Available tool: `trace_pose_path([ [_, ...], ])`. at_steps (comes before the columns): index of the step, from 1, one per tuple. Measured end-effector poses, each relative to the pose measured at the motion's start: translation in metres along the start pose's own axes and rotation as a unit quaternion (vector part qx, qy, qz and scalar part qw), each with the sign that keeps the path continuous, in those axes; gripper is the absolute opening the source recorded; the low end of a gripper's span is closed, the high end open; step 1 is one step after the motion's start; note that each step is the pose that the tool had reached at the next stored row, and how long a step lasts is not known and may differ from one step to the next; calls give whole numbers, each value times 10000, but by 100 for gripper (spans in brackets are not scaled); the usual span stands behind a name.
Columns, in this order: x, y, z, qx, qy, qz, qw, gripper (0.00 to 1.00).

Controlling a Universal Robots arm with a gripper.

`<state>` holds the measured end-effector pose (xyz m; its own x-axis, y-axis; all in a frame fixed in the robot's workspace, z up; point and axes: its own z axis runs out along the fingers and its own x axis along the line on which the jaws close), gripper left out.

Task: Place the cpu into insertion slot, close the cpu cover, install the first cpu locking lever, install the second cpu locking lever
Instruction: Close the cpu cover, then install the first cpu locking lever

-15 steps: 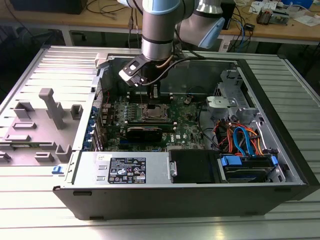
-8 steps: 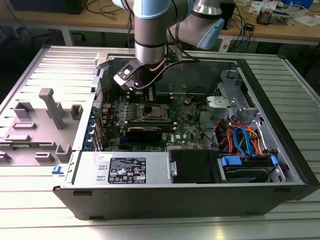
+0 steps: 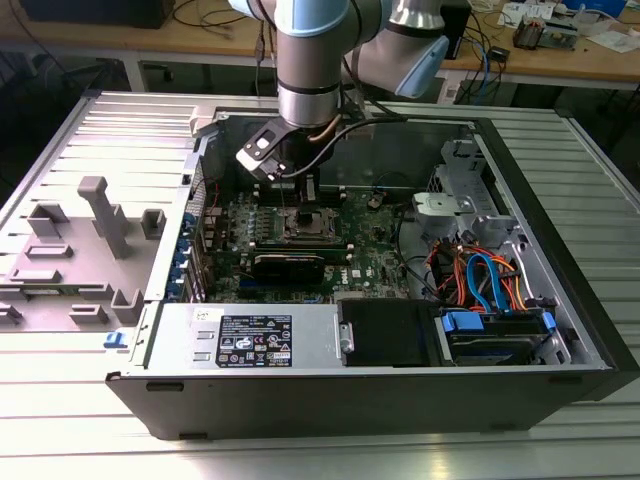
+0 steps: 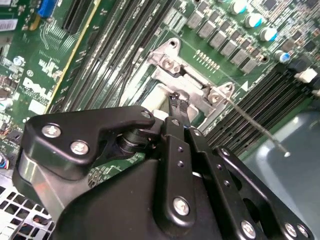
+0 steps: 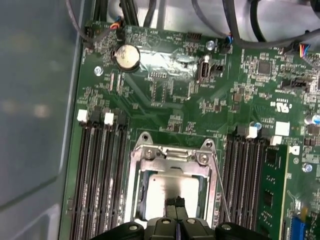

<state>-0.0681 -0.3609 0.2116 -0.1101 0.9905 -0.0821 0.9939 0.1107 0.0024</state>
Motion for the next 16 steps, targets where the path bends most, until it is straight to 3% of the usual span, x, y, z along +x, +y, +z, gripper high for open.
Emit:
trace_pose_path([
  [4,-9,79,1,2,0,-1,10000,11],
  [16,-9,82,-1,2,-1,0,10000,11],
])
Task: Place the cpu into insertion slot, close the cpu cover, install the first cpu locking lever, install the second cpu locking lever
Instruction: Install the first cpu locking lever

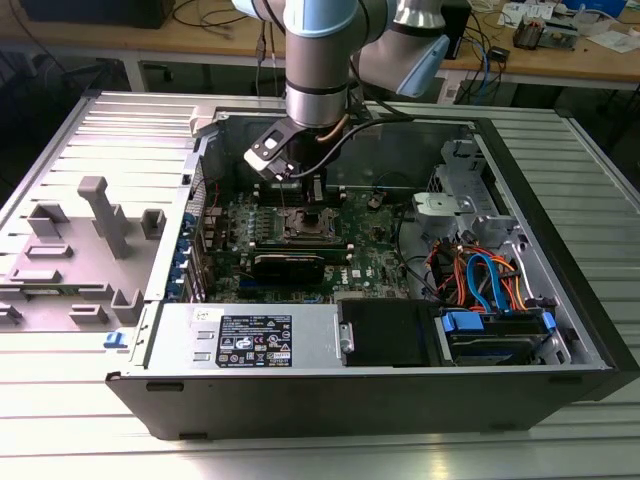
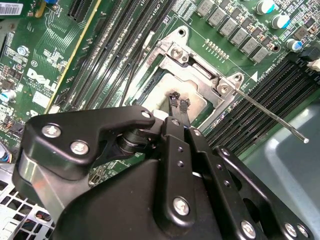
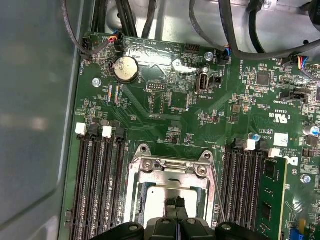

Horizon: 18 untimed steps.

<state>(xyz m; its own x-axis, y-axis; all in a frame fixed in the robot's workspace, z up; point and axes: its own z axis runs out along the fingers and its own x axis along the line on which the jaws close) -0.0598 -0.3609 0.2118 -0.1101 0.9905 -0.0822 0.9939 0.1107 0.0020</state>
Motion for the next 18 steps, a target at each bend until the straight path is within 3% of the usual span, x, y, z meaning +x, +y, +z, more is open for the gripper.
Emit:
trace_pose_path([
  [10,-12,3,-140,0,1,0,10000,11],
  [18,-16,4,-193,-1,1,0,10000,11],
])
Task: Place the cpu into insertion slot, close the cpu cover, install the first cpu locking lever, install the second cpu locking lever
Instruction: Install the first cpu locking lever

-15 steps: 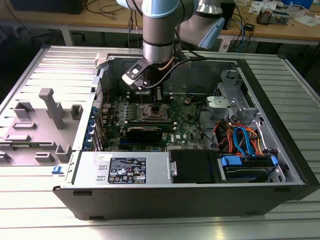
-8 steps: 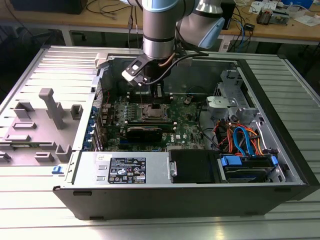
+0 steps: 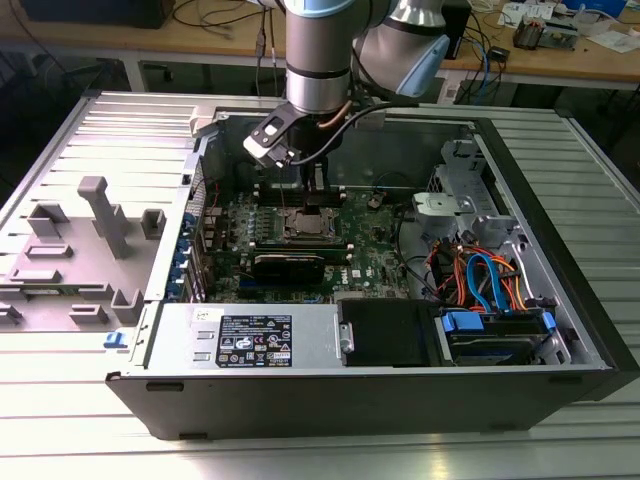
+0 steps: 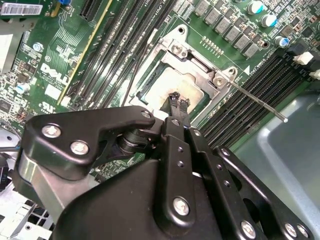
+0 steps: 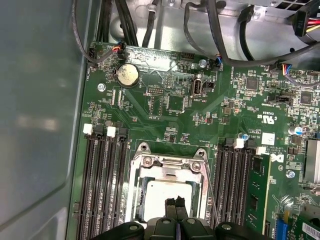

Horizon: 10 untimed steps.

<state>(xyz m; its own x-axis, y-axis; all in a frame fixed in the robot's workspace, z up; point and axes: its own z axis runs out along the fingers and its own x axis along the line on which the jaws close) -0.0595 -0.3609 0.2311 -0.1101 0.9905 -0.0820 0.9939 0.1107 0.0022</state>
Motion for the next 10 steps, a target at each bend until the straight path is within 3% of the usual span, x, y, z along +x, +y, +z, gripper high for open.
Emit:
trace_pose_path([
  [10,0,0,-2,0,2,0,10000,11],
])
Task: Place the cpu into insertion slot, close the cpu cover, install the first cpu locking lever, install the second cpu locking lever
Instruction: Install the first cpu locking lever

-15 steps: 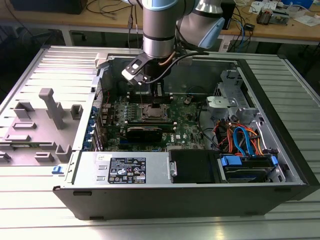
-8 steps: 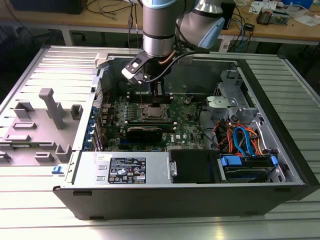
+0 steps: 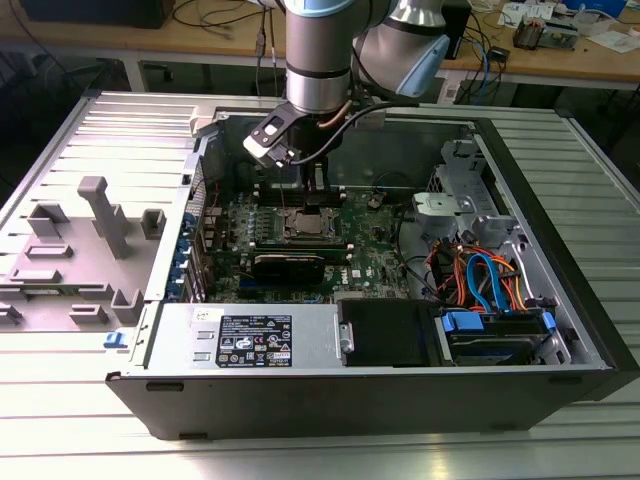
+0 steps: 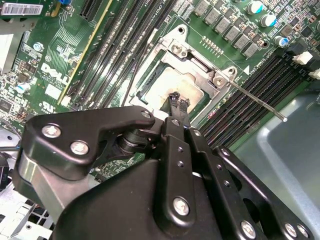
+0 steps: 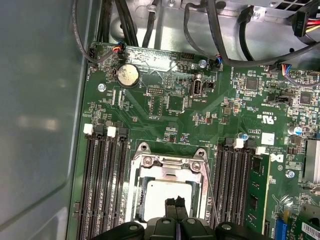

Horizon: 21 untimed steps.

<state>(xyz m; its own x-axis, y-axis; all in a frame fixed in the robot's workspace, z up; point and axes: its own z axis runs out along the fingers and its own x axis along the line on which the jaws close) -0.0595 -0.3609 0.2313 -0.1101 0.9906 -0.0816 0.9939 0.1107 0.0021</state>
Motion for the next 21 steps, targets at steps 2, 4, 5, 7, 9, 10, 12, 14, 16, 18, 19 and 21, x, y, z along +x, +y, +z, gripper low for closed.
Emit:
trace_pose_path([
  [2,0,0,-1,0,0,-2,10000,11],
  [4,-1,0,-1,-4,0,-49,10000,11],
  [5,-1,1,-1,-10,0,-118,9999,11],
  [7,-1,0,-1,-30,1,-361,9993,11],
  [9,-1,0,-1,-42,1,-516,9987,11],
  [10,-1,0,-1,-49,1,-595,9982,11],
  [12,-1,0,-1,-67,2,-817,9966,11],
  [14,-1,0,-1,-77,2,-943,9955,11],
  [16,-1,0,-1,-78,2,-947,9955,11],
  [18,-2,0,-4,-77,1,-947,9955,11],
  [19,-2,0,-8,-76,1,-947,9955,11],
  [21,-3,0,-26,-77,2,-947,9955,11],
])
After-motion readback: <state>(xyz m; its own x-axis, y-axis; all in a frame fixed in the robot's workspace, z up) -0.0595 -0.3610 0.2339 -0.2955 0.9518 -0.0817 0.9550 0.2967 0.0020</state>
